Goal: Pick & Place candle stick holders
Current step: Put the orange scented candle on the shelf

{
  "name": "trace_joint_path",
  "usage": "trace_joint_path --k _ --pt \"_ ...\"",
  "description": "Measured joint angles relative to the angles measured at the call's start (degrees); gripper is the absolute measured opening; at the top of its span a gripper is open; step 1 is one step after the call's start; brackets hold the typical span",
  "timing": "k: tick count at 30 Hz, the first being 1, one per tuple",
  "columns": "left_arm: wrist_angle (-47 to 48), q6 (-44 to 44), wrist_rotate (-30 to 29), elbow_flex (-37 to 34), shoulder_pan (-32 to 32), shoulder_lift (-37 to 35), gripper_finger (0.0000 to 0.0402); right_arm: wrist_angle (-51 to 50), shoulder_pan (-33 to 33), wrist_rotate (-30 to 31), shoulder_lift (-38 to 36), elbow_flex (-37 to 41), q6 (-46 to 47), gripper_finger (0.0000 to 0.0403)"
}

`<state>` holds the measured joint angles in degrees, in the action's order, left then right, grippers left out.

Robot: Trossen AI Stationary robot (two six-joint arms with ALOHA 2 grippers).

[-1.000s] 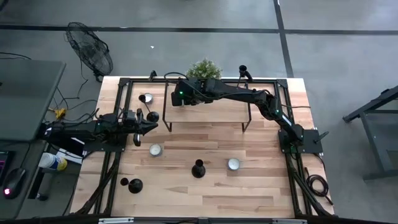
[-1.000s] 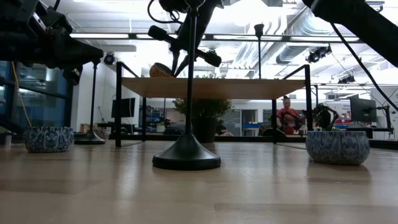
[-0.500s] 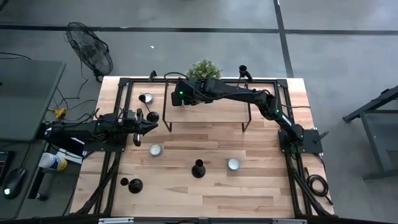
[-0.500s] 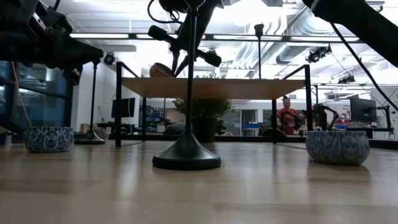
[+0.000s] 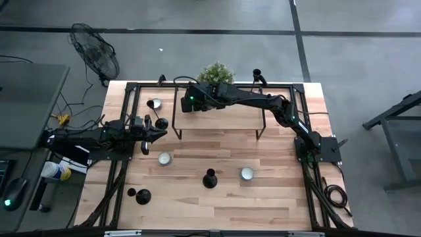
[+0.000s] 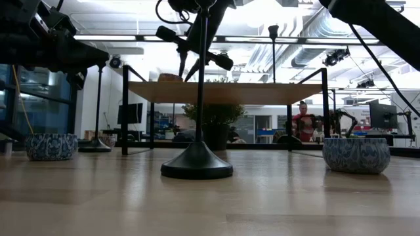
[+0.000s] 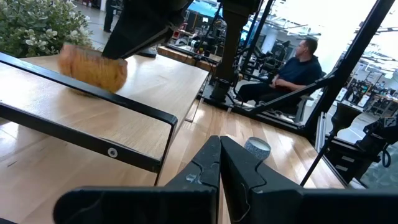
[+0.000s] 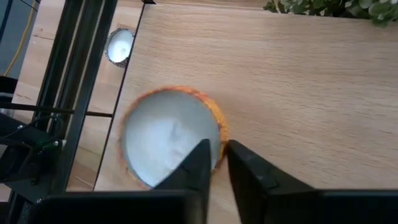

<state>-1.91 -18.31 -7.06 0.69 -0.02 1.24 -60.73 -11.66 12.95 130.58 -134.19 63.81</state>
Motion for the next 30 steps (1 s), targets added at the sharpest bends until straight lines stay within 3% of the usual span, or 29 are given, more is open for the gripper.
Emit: trace_joint_path --k 6,11,23,27,30 --pt "0.0 -0.01 0.01 0.0 -0.01 0.0 0.0001 0.54 0.0 -0.39 0.0 0.0 -1.0 0.0141" --pt "0.0 -0.02 0.0 0.0 0.0 0.0 0.0001 0.98 -0.01 0.97 -0.04 0.0 -1.5 0.0162" --pt "-0.01 -0.01 0.03 0.0 0.0 0.0 0.0001 -1.83 1.7 0.38 -5.02 -0.02 -11.39 0.0155" --pt "0.0 0.0 0.03 0.0 0.01 0.01 0.0001 -5.26 3.1 -4.78 -5.29 -0.01 -16.82 0.0124" --pt "0.0 -0.02 0.04 0.0 0.0 0.0 0.0001 -5.25 3.96 -5.66 -5.27 0.0 -20.0 0.0075"
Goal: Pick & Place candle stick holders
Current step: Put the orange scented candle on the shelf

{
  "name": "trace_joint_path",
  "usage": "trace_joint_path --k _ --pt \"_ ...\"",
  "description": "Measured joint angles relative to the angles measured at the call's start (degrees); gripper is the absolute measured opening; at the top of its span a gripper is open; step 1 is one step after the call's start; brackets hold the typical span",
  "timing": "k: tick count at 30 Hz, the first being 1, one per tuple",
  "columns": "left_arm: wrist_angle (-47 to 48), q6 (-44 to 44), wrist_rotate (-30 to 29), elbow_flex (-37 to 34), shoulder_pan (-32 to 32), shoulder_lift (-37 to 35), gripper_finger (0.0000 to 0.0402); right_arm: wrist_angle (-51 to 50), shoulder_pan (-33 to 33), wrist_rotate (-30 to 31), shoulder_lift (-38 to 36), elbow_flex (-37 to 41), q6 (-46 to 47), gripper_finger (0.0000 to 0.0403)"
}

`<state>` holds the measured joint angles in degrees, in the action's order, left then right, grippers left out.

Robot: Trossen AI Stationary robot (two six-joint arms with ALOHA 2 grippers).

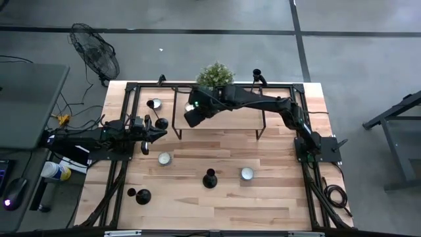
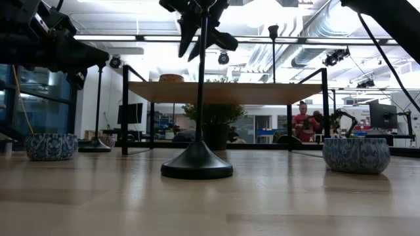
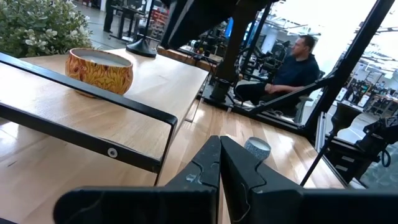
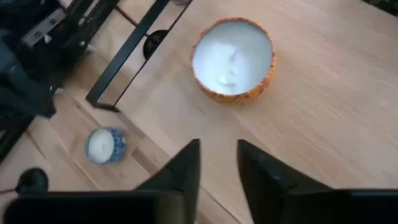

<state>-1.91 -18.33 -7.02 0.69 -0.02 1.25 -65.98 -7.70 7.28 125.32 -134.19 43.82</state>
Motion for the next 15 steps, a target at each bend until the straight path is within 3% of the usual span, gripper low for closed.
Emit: trace_joint_path --k 4,10,15 --pt "0.0 0.0 0.0 0.0 -0.01 0.01 0.0001 -0.45 0.7 1.48 0.0 0.0 -3.29 0.0009" --pt "0.02 0.0 0.01 0.0 0.01 0.0 0.0001 1.59 1.39 2.49 0.05 4.97 -4.94 0.0003" --pt "0.01 0.0 0.01 0.0 -0.01 0.01 0.0001 10.85 2.17 6.39 0.04 11.2 -4.0 0.0001"
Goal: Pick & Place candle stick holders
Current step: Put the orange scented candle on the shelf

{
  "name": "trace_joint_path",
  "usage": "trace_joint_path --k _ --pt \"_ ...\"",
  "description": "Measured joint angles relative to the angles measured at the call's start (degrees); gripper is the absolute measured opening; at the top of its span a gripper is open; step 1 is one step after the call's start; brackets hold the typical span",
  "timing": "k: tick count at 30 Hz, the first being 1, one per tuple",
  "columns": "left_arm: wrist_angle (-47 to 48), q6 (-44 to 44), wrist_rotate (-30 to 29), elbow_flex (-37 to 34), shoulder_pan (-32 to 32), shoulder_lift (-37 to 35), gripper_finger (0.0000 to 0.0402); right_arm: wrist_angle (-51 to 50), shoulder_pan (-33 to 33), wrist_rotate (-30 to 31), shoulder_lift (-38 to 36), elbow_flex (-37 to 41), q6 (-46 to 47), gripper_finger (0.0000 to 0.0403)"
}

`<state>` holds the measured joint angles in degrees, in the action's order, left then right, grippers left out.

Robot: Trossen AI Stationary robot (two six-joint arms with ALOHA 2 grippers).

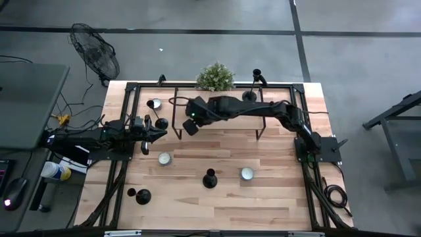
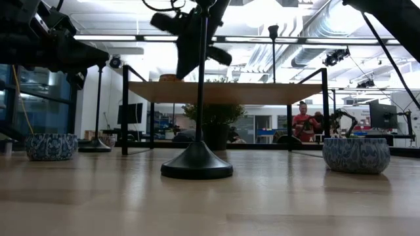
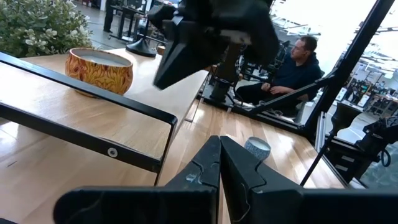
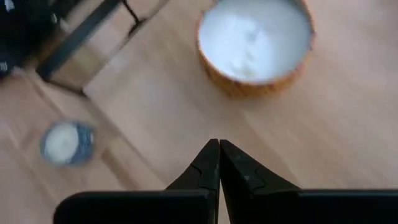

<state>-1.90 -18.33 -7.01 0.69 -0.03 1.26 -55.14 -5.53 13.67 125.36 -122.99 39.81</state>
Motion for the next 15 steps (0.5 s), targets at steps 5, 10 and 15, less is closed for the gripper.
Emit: trace_joint_path --k 5,10,15 --pt "-0.01 0.02 0.0 0.0 -0.01 0.0 0.0001 3.69 0.36 5.11 -0.13 1.97 -0.11 0.0" --pt "-0.01 0.01 0.0 0.0 0.01 0.0 0.0001 4.33 -0.26 6.21 -0.15 2.02 -2.38 0.0" --pt "-0.01 0.0 0.0 0.0 0.0 -0.02 0.0001 6.89 -1.69 5.9 -0.15 2.02 -4.83 0.0"
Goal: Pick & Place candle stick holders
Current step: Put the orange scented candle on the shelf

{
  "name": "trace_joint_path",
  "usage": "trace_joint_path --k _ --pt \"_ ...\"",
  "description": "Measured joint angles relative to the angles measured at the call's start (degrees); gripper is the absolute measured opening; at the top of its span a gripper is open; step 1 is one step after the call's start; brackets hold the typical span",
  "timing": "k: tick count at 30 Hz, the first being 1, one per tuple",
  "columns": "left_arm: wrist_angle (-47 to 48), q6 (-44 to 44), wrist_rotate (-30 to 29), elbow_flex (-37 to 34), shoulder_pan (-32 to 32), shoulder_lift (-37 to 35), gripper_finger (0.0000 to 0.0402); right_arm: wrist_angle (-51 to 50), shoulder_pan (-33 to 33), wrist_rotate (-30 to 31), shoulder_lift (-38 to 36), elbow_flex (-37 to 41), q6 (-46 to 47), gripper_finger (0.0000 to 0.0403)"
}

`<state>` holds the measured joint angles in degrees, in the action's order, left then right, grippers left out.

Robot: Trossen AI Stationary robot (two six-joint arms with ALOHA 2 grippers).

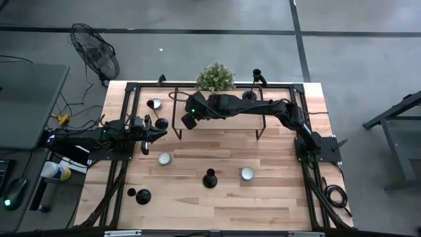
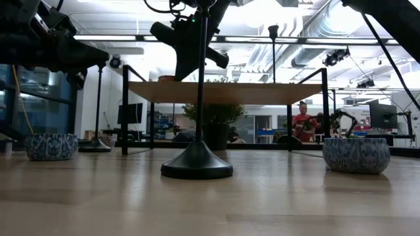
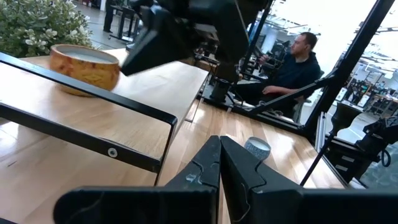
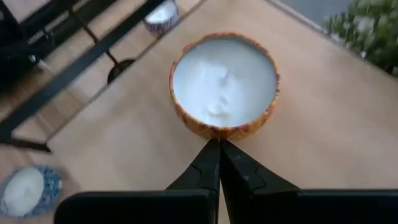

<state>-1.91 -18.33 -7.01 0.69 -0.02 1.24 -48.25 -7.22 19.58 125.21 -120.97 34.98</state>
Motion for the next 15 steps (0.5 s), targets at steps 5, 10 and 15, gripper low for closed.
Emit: trace_joint_path --k 5,10,15 --pt "0.0 0.0 -0.01 0.0 -0.01 0.01 0.0001 3.28 -1.29 -0.18 0.0 0.0 -2.56 0.0" --pt "0.0 0.01 -0.02 0.0 -0.01 0.01 0.0001 5.71 -2.61 -0.5 0.11 0.0 -5.09 0.0" --pt "0.0 0.0 -0.02 0.0 0.01 0.0 0.0001 10.86 -4.05 -1.81 1.19 -0.07 -6.88 0.0"
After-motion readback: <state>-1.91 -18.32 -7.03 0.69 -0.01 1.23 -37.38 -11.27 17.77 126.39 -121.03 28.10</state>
